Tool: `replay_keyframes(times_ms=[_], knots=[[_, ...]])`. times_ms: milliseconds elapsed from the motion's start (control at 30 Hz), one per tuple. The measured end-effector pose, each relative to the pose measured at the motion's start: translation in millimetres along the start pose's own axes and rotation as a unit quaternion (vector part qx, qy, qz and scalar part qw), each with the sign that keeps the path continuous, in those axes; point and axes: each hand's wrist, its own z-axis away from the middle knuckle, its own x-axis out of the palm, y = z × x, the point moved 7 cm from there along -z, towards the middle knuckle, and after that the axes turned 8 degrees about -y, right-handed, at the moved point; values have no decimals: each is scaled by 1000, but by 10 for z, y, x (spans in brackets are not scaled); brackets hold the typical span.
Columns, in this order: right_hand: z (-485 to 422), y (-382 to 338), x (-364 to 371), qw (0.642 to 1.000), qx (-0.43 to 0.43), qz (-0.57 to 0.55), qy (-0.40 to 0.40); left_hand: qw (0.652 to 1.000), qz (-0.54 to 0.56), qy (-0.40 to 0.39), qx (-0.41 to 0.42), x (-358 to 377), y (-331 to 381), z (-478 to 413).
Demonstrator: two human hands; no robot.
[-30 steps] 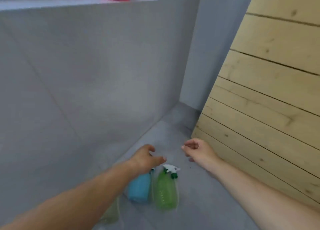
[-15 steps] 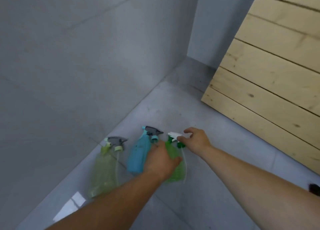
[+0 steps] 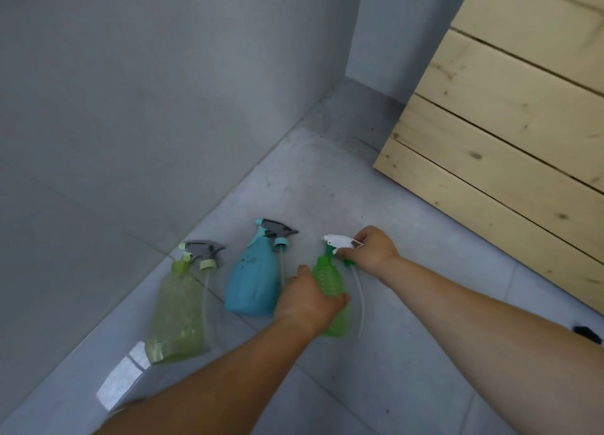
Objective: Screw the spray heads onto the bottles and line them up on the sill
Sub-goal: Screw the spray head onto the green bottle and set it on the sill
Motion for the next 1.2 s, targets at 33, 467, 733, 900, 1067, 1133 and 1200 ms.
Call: replay_keyframes(times_ms=[33, 467, 733, 900, 1067, 1133, 1200], knots=[[15, 20, -24, 1000, 3, -8, -3, 1000, 12, -13, -7, 28, -11, 10], [894, -691, -982, 975, -55, -216, -12, 989, 117, -66, 69, -366, 479, 724], [2394, -1656, -2031, 928, -221, -287, 86, 982, 82, -52, 160, -1195, 885, 1908], [3446, -2045, -2487, 862, -328, -368, 120, 973, 86, -36, 213, -1552, 1019, 2623], [4235, -2200, -2561, 802, -400, -428, 118, 962, 99, -31, 252, -1698, 994, 3072], [4410, -2205, -2502, 796, -410, -429, 119, 960, 102, -33, 260, -1705, 977, 3185], [4517, -2202, -2423, 794, -414, -428, 120, 959, 87, -31, 269, -1704, 980, 3269]])
